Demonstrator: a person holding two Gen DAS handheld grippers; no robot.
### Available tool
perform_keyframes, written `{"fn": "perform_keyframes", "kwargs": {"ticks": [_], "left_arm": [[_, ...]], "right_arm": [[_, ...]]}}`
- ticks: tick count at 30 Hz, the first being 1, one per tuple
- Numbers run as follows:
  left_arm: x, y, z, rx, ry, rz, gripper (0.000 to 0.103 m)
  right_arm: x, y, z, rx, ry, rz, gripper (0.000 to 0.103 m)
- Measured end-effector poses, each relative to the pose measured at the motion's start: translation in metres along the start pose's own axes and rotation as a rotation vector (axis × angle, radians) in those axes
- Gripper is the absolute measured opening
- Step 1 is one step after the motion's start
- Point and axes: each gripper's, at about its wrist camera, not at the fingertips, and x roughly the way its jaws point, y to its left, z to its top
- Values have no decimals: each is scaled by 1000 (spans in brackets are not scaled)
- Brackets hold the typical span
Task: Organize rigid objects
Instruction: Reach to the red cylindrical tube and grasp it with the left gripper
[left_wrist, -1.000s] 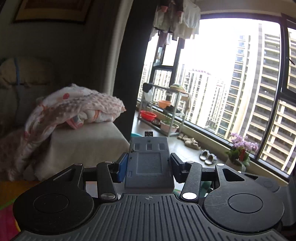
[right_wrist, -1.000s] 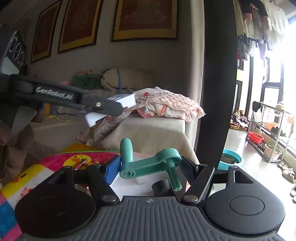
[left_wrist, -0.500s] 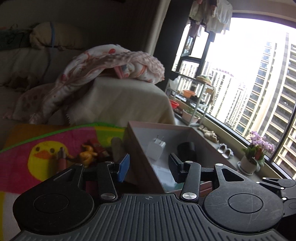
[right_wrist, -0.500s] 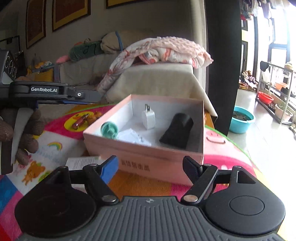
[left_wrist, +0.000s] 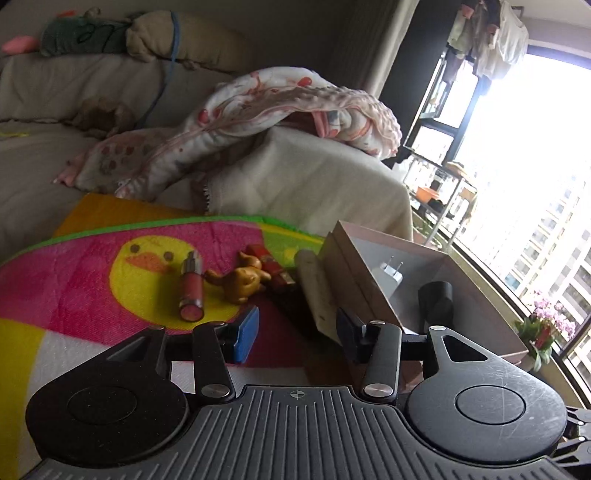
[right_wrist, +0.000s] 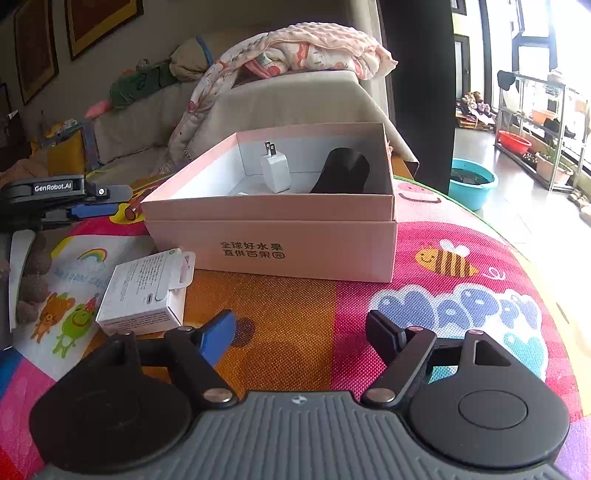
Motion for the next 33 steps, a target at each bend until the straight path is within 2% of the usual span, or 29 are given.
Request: {"fn": "perform_keyframes", "kwargs": {"ticks": [4,9,11,15,17,18,22,23,24,25,27,29,33], "left_arm": [[34,-7,18,-16,61,-37,51],[60,-9,52,38,-54,109,51],[85,0,69,17,8,165,51],[126,15,75,-49,152,173,51],[140,17,69,-64,189,172,51],[142,17,65,-56,176,179,51],[143,5,55,36,145,196,51],[141,0,51,89,145,185,48],[139,-5,46,145,148,183,45],[134,-8,42,184,145,177,34],[122,-6,36,179,152,124,28],[107,-1,28,161,163,85,28],[69,-2,4,210,165,21,29]], "right_arm": [[0,1,0,-4,1,2,79],[-2,-1,0,11,-8,-9,79],[-2,-1,-1,9,-4,-11,79],[-2,-1,-1,10,-3,-10,79],[-2,-2,-1,17,-4,-4,79],[-1,-3,-1,19,-3,-2,79],[0,-2,-1,17,1,3,81],[0,-2,0,16,2,4,81],[0,-2,0,16,1,4,81],[0,-2,0,17,1,4,82],[0,-2,0,18,2,4,82],[0,-2,0,15,2,3,82],[0,-1,0,15,2,2,82]]}}
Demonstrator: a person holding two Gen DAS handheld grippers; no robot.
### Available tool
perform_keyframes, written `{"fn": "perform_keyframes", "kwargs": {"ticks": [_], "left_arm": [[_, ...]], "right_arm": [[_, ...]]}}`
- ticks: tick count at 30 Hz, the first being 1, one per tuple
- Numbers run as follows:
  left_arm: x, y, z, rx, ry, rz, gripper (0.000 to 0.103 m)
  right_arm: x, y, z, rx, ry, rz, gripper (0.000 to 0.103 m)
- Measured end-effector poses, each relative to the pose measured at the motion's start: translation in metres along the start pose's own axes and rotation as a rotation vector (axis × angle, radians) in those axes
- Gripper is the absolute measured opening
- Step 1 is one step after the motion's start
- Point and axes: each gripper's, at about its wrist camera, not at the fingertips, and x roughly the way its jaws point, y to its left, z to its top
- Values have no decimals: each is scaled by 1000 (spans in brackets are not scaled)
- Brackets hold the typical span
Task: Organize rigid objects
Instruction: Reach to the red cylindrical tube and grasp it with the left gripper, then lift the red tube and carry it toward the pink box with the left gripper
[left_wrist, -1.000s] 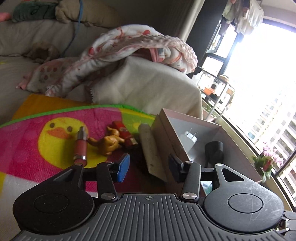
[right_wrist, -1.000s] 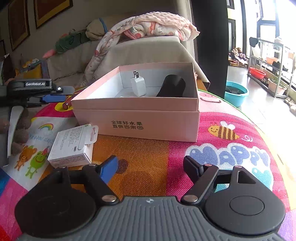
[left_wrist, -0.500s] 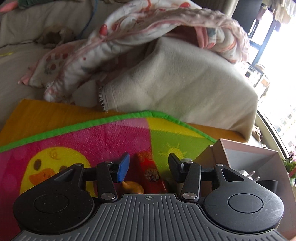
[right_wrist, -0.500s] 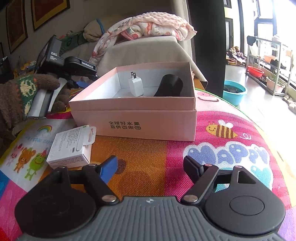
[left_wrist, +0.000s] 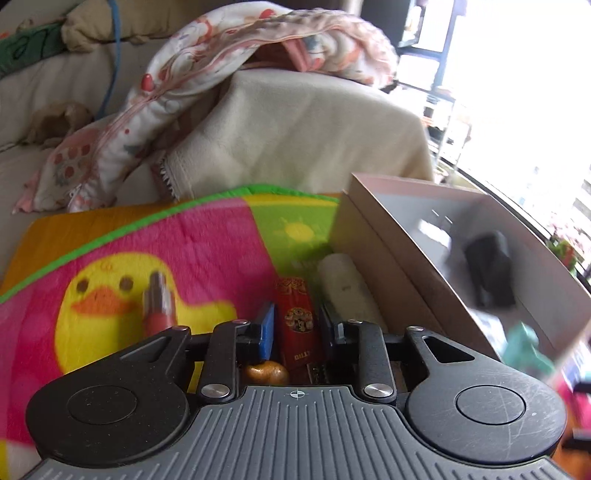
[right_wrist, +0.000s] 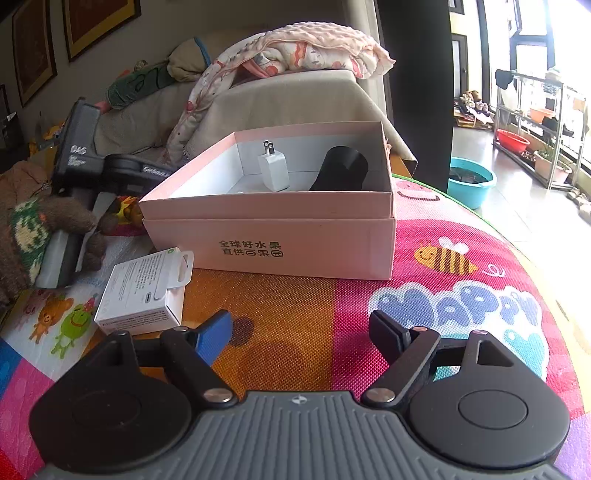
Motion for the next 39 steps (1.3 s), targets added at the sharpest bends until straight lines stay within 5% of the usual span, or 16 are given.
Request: {"fn": "perform_keyframes", "kwargs": {"ticks": [11,18,23,28,34,37,39], "left_arm": [[-95,-20,-85,20,33,-197,30],[-118,-17,-96,-40,77,-271,34],[-133,0,-73,-171,-113,-122,34],[-98,34,-35,-303,-188,96,34],[-27,58,4,-294,-87,259,39],[-13,60,8,-292,-70,273,29],[-8,56,10,-276,-38,219,24]], "right_arm": [[-9,0,-2,-7,-43,38,82],[-11,7,-3,-35,-54,44,82],[-7,2,-3,-3,-33,18,82],[-5,2,-2,-1,-30,14,82],[-4,0,-2,14,-22,16,82],[-4,-2,-2,23,-21,20,82],[-3,-3,-2,27,-19,24,82]]}}
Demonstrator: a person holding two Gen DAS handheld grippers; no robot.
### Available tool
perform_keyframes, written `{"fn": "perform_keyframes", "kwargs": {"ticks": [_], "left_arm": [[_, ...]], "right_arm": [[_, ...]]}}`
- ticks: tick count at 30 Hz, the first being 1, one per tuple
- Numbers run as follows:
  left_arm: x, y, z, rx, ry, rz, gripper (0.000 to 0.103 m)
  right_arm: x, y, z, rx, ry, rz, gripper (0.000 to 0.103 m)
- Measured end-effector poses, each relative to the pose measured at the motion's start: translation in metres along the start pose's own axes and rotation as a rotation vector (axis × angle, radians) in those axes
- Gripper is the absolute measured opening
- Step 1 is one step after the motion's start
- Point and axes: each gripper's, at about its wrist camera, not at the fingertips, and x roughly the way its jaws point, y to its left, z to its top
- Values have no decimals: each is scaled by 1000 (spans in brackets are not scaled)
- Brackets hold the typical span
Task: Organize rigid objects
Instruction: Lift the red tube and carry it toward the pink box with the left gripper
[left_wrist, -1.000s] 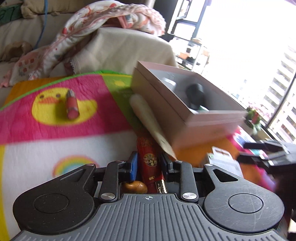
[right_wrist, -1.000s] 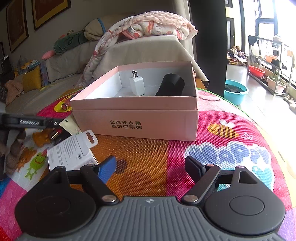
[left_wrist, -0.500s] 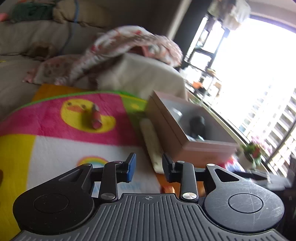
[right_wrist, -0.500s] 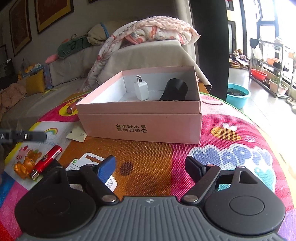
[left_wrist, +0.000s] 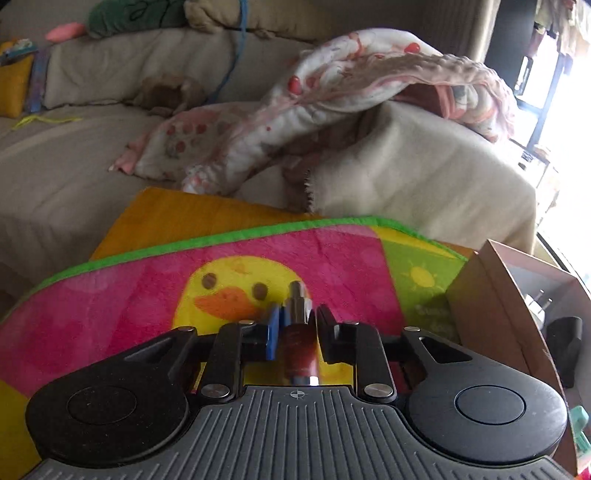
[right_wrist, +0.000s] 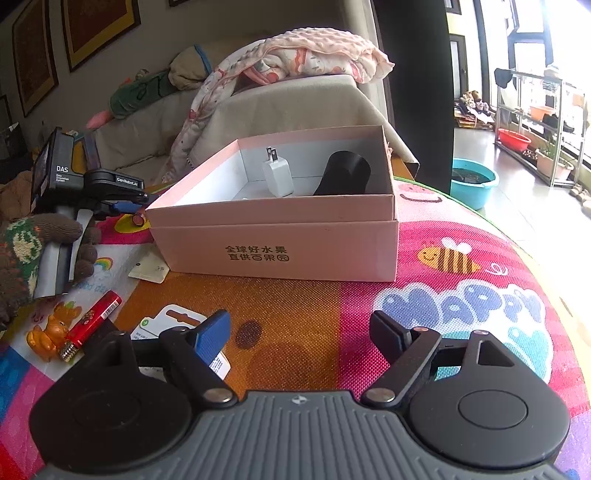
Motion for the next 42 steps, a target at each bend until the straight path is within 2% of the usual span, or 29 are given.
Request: {"fn": "perform_keyframes", "kwargs": {"ticks": [3,8,10,16,19,23,28,31,33,35,37,39,42], "left_arm": [[4,-9,-2,3,52,-139,24],[19,-25,0,-58,126,-284,24],[26,-34,3,-45,145,-302,24],[35,-65,12,145,184,-276,24],[21,-70,0,267,191,-307,24],[-11,-62,-29,297,183,-344,24],[-55,-47,-68,257,193,-424,24],[-77,-40,-85,210,204,-451,24],[-88,-37,-89,200,201,-440,25],[-99,-35,-92,205,191,-427,25],[-114,-30,-93,198,173,-427,25],[-130,-22,-94,178,139,-433,25],[-157,-6,-97,127,77,-407,25]], "right_arm": [[1,-1,0,7,5,6,82],[1,-1,0,9,6,6,83],[1,-1,1,9,6,6,83],[2,-1,0,12,6,9,83],[1,-1,0,15,4,12,83],[0,-2,0,12,-3,23,83],[-18,4,-2,-36,-69,123,83],[-22,16,-2,-6,2,265,84],[-21,33,-7,-37,56,336,84],[-19,55,-12,-141,82,280,85],[-21,68,-16,-242,47,211,90],[-25,68,-14,-273,19,143,90],[-27,56,-9,-270,-38,-42,90]]}}
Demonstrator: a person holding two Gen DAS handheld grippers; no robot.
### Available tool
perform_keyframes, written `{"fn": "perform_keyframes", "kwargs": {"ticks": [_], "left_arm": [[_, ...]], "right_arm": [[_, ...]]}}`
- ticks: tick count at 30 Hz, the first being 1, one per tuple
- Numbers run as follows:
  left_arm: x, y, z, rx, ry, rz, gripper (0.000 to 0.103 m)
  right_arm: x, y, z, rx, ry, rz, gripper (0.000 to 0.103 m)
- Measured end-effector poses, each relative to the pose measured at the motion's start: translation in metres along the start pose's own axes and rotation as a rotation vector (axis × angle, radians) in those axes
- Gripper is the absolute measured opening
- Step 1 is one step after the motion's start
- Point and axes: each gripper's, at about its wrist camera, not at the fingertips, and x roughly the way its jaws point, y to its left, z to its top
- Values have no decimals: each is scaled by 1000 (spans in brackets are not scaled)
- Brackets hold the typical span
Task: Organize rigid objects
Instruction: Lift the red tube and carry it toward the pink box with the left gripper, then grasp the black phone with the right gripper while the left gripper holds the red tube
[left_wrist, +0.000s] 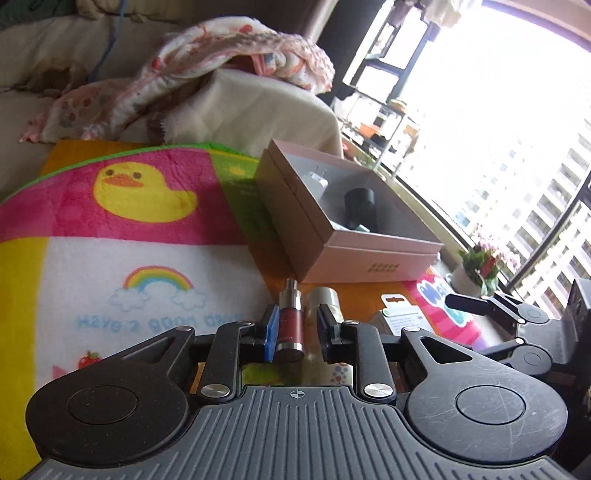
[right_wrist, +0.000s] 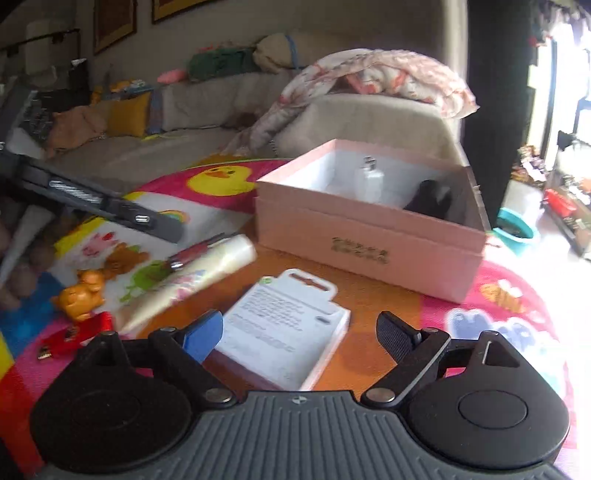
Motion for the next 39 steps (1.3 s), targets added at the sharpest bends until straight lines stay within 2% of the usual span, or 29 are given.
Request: {"fn": "perform_keyframes", "kwargs": {"ticks": [2,3,4,6,8,11,13,14,15,17,21,23,25,29,31,33,35,39], "left_arm": [[-18,4,-6,-24,-32,38,25],[-26,6,-10,-37,-42,52,25],[-33,8,-15,-52,-46,62,25],[-47,10,-24,-75,-47,79,25],[-58,6,-33,-62,-37,94,25],[-69,-14,-47,58,6,86,25],[-73,-28,-58,130,37,61,25],[-73,-33,-63,146,50,52,25],[-73,-38,-69,155,65,45,25],[-73,-44,-76,180,86,45,25],[-70,-57,-77,262,72,57,25],[-67,-59,-67,251,38,42,25],[-58,-60,-52,234,1,58,25],[-19,-64,-23,245,-22,123,25],[4,-61,-10,212,-8,138,25],[28,-60,1,204,20,177,26],[48,-56,9,210,43,226,26],[72,-47,12,176,98,238,26]], "right_arm": [[-1,-13,0,26,0,-54,90],[-5,-19,0,50,0,-38,89],[-13,-23,-1,73,-10,12,89],[-28,-20,0,82,-27,172,89],[-36,1,4,21,-22,338,89],[-36,40,3,-68,11,474,86],[-29,65,-1,-124,61,521,74],[-24,75,-5,-152,89,525,69],[-19,84,-8,-178,122,516,57],[-19,94,-14,-225,131,458,47],[-32,72,-20,-206,135,392,44],[-36,52,-24,-180,136,330,44],[-38,34,-30,-154,134,264,43],[-43,12,-40,-105,112,207,46],[-42,6,-45,-80,90,183,63],[-40,3,-49,-54,69,164,73],[-40,1,-51,-43,57,163,75],[-40,1,-51,-38,54,162,75]]}}
